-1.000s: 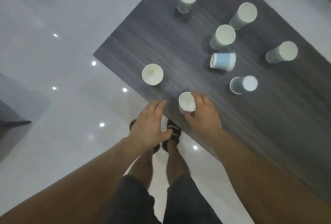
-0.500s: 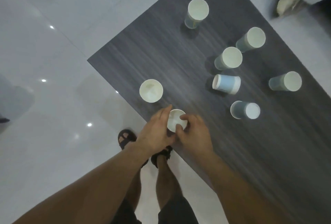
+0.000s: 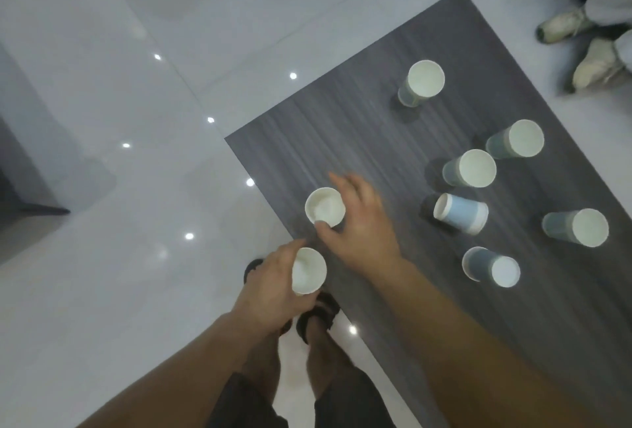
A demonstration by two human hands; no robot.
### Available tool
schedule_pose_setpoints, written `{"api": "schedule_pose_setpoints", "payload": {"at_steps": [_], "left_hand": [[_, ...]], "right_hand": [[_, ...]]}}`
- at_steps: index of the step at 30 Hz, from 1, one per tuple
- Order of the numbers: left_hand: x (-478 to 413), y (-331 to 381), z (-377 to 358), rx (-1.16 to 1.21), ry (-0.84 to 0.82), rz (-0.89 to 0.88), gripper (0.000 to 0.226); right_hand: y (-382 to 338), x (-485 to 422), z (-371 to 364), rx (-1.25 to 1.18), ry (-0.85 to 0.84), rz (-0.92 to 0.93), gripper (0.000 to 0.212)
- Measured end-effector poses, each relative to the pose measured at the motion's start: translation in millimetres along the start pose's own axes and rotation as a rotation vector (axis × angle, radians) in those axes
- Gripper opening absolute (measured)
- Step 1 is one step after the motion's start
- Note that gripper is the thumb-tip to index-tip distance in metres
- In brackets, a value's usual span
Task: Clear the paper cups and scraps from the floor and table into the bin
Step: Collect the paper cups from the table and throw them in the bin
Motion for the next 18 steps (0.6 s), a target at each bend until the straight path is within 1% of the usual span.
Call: {"api": "schedule_pose_setpoints", "payload": {"at_steps": [1, 3, 5, 7, 9, 11, 13, 18], "left_hand": [[5.2, -5.5, 8.3, 0.013, 0.027, 0.021, 0.074], [14.5, -18.2, 20.1, 0.014, 0.051, 0.070, 0.079], [22.2, -28.5, 31.9, -0.013, 0.076, 0.116, 0.085], [29.0, -31.7, 44.3, -0.028, 0.114, 0.138, 0.086], [36.4, -27.0, 55.0, -0.031, 0.141, 0.146, 0.085], [43.7, -8.6, 67.5, -0.037, 0.151, 0.134, 0.085], [47.8, 19.1, 84.0, -0.062, 0.163, 0.098, 0.085], [59.5, 100.6, 109.0, -0.150, 0.162, -0.006, 0.082]], "right_hand": [[-7.7, -11.5, -7.2, 0.051, -0.061, 0.015, 0.078], [-14.4, -27.8, -24.1, 0.159, -0.186, 0.012, 0.082], [-14.7, -33.4, -38.8, 0.276, -0.289, 0.004, 0.077], [-8.3, -27.0, -44.7, 0.333, -0.339, -0.029, 0.069], [1.8, -11.2, -39.4, 0.288, -0.334, -0.099, 0.064], [4.9, 10.9, -19.0, 0.221, -0.272, -0.145, 0.063], [-0.5, 30.7, 10.6, 0.215, -0.202, -0.152, 0.063], [-15.6, 88.0, 66.0, 0.219, -0.138, -0.198, 0.061]]}}
Point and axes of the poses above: each hand's wrist, its own x-axis away from the middle knuckle, its own z-axis out of the back of the hand, y = z × x, the point moved 9 cm from there along -x, towards the middle knuckle, and after that the axes turned 7 degrees about -y, right-handed, at the moved point
